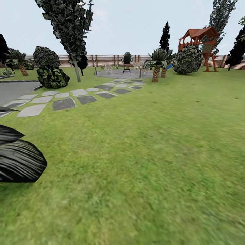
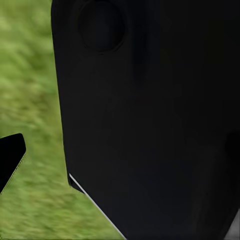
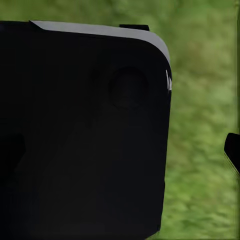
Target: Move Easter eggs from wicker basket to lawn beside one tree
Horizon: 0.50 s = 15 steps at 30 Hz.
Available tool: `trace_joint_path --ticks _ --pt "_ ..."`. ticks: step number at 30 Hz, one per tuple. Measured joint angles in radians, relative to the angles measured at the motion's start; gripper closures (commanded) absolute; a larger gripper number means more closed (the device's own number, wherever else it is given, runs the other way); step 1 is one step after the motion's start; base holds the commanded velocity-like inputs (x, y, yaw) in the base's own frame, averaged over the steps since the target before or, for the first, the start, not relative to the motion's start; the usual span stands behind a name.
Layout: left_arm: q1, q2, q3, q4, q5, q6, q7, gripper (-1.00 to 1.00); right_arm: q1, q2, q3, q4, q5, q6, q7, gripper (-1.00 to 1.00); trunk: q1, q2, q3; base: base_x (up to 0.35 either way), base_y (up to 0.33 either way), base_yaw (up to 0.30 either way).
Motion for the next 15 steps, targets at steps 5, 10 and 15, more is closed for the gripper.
trace_joint_path --ticks 5,10,15 --pt "0.0 0.0 0.0 0.0 0.0 0.0 0.0 -1.0 0.0 0.0 0.0 0.0 0.0 0.0 0.0 -1.0 0.0 0.0 0.0 0.336 0.0 0.0" --pt "0.0 0.0 0.0 0.0 0.0 0.0 0.0 -1.0 0.0 0.0 0.0 0.0 0.0 0.0 0.0 -1.0 0.0 0.0 0.0 0.336 0.0 0.0" --pt "0.0 0.0 0.0 0.0 0.0 0.0 0.0 -1.0 0.0 0.0 0.0 0.0 0.0 0.0 0.0 -1.0 0.0 0.0 0.0 0.336 0.0 0.0"
